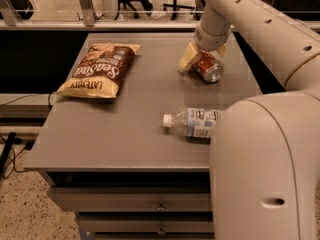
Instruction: Place coke can upright
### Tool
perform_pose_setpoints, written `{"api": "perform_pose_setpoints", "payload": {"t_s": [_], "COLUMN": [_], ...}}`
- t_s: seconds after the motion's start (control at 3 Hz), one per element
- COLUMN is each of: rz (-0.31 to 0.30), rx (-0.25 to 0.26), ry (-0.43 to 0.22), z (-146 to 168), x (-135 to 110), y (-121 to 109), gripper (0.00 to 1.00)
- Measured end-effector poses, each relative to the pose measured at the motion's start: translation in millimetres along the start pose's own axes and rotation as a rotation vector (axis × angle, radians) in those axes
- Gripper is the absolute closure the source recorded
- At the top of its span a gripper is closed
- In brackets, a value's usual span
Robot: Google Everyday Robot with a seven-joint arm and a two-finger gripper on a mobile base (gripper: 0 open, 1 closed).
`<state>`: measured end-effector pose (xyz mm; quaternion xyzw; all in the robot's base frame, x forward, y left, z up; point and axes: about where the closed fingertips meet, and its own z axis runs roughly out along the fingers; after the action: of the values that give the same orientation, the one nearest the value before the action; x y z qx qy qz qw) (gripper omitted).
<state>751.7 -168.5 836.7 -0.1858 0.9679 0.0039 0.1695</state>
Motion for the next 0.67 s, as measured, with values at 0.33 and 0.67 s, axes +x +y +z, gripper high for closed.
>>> {"api": "perform_pose_setpoints", "payload": {"t_s": [0.33,0.67], "rz": [-0.016,-0.036], "rx": [-0.009,-0.019], "ry": [-0.031,-0.135], "z": [-11,-35], "x": [3,-7], "y": [-7,-13], "gripper": [0.50,0.73]}}
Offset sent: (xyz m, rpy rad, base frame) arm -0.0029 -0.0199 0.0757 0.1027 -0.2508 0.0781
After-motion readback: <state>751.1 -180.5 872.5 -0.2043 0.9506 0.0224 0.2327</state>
